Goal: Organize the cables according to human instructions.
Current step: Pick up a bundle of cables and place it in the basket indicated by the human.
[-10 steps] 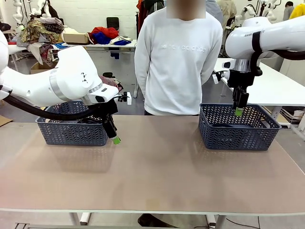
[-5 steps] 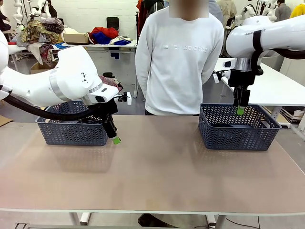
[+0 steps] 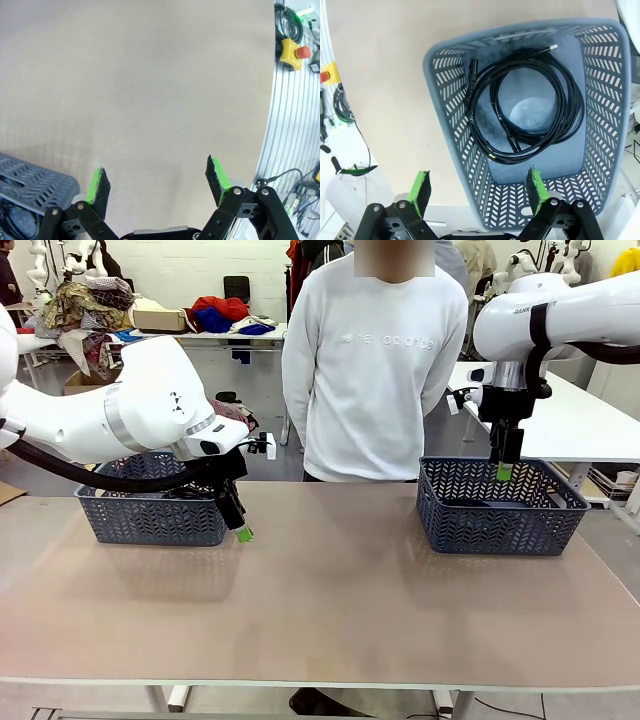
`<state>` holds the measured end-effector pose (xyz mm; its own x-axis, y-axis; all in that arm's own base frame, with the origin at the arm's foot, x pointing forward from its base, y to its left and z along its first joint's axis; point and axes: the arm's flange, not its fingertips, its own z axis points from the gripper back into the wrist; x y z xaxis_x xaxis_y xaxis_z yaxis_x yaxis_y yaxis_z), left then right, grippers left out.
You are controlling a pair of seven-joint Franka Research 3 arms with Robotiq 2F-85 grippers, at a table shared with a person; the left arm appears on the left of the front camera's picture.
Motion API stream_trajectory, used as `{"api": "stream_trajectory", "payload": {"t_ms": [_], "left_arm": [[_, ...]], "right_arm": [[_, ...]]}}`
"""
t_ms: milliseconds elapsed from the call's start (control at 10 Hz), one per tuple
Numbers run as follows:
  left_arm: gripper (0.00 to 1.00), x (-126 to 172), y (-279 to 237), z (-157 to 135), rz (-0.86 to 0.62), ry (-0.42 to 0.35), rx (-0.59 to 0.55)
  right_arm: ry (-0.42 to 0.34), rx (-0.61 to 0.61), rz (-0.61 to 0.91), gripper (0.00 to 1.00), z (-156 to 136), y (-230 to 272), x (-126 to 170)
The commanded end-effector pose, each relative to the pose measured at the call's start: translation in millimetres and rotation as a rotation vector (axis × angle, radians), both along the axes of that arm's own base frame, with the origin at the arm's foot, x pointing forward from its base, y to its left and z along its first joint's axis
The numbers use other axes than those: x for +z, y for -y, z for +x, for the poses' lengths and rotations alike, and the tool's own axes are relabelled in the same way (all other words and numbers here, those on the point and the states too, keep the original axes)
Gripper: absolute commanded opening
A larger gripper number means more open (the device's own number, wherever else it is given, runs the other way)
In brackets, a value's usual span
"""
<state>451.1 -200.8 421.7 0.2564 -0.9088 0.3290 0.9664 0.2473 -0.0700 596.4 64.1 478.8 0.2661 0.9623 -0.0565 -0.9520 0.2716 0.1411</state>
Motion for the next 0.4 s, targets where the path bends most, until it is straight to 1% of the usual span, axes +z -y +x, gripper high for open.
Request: {"api": "stream_trajectory", "payload": {"t_ms": [0,300], "left_arm": [[1.00,0.1,-1.2,-0.2,-0.001,0.000,0.003],[1.00,0.1,-1.2,-0.2,-0.001,0.000,0.003]], "right_arm": [[0.003,0.009,0.002,1.00,0.4,1.7,0.7],[0.003,0.009,0.002,1.00,0.4,1.7,0.7]]}}
